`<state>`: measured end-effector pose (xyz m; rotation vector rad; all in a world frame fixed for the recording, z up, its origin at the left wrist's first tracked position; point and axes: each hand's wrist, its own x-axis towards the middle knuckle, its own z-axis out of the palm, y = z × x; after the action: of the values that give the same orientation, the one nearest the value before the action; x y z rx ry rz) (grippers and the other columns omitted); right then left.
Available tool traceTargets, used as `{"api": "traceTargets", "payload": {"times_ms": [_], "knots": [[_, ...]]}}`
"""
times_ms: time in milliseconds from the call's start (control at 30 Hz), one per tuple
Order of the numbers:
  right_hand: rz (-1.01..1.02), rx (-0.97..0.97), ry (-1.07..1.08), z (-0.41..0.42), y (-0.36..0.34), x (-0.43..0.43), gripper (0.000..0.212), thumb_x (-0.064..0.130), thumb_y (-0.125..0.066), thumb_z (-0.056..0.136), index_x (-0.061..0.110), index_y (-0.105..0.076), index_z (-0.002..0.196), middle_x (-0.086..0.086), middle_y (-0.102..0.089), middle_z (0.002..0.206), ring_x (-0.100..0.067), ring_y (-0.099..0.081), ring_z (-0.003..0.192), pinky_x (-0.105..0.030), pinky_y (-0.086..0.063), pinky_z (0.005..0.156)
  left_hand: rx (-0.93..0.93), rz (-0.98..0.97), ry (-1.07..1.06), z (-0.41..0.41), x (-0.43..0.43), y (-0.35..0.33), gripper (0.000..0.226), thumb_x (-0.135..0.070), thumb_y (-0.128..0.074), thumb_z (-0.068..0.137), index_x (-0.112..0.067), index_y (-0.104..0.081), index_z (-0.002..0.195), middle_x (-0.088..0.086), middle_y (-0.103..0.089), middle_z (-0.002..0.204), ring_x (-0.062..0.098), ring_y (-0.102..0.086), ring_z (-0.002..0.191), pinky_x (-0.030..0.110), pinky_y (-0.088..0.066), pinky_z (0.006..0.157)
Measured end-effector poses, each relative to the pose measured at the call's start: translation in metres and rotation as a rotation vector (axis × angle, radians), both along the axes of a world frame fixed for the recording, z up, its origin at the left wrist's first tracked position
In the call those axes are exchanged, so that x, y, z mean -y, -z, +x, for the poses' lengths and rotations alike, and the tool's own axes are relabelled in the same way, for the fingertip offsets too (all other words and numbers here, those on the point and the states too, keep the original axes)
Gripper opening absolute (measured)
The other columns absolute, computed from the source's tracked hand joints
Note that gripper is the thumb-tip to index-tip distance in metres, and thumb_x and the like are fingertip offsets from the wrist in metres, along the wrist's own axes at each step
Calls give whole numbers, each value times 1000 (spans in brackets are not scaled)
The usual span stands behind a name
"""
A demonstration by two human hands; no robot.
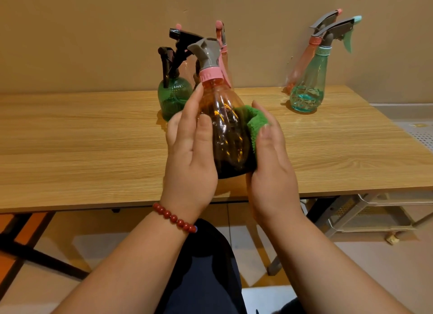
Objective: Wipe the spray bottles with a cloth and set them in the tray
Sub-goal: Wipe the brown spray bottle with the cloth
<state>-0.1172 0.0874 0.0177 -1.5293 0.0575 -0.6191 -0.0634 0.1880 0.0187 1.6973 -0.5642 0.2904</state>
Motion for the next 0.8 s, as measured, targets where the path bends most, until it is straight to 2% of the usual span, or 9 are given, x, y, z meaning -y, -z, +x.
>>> {"api": "traceTargets", "payload": {"times_ms": [67, 133, 200, 300, 367, 467, 567, 700, 800], "knots": [[-104, 23, 37, 0, 2, -1, 43, 47, -27, 95, 41, -37, 136, 27, -42, 136, 14, -38, 126, -9, -33, 103, 6, -21, 43, 2, 0, -1, 44, -41, -30, 101, -43, -28, 145, -25, -35, 141, -22, -30, 125, -1, -25, 100], [-182, 36, 50, 1, 7, -4, 41, 43, -27, 99, 41, -33, 139, 25, -37, 142, 13, -29, 133, -10, -26, 108, -30, -90, 138, 2, 0, -1, 48, -34, -36, 100, -33, -31, 148, -17, -39, 147, -8, -34, 134, 21, -30, 112], [-185, 38, 43, 1, 12, -7, 42, 39, -29, 100, 39, -30, 142, 19, -34, 148, 8, -25, 137, -16, -24, 112, -24, -95, 147, 1, 1, 0, 53, -37, -40, 96, -32, -32, 148, -10, -40, 149, 4, -36, 137, 37, -33, 114], [-141, 14, -4, 3, 8, -6, 44, 40, -30, 99, 39, -32, 143, 17, -37, 147, 6, -31, 136, -24, -30, 113, 11, -102, 115, 4, 0, 4, 53, -41, -45, 92, -35, -35, 143, -4, -44, 147, 13, -42, 135, 45, -39, 109], [-134, -23, -55, 6, -4, 0, 41, 41, -30, 101, 39, -35, 142, 19, -43, 141, 8, -37, 131, -23, -35, 109, 21, -102, 137, 5, -2, 7, 53, -38, -47, 91, -31, -37, 143, 0, -45, 146, 17, -43, 135, 47, -39, 108], [-161, -76, -103, 12, -22, 11, 40, 39, -31, 103, 39, -39, 142, 25, -49, 133, 15, -43, 121, -8, -39, 98, 13, -123, 165, 4, -1, 10, 54, -36, -45, 92, -27, -37, 145, 2, -43, 148, 19, -40, 138, 48, -36, 111], [-168, -96, -130, 13, -24, 12, 43, 39, -32, 102, 35, -38, 144, 20, -49, 138, 11, -44, 123, -11, -39, 100, 37, -109, 131, 5, -3, 9, 50, -35, -44, 93, -29, -38, 143, 0, -45, 146, 15, -41, 136, 46, -37, 111], [-188, -132, -142, 9, -11, 6, 44, 40, -32, 101, 35, -34, 145, 24, -48, 135, 14, -42, 123, -14, -38, 103, 54, -49, 77, 11, -9, 9, 49, -36, -43, 94, -30, -41, 143, -6, -47, 144, 9, -42, 134, 42, -38, 111], [-184, -141, -137, 11, -14, 10, 40, 39, -33, 102, 37, -39, 142, 31, -51, 122, 18, -46, 114, -4, -40, 91, 49, -7, 92, 7, -9, 13, 50, -37, -43, 94, -31, -41, 143, -6, -46, 143, 4, -43, 132, 33, -39, 110]]}}
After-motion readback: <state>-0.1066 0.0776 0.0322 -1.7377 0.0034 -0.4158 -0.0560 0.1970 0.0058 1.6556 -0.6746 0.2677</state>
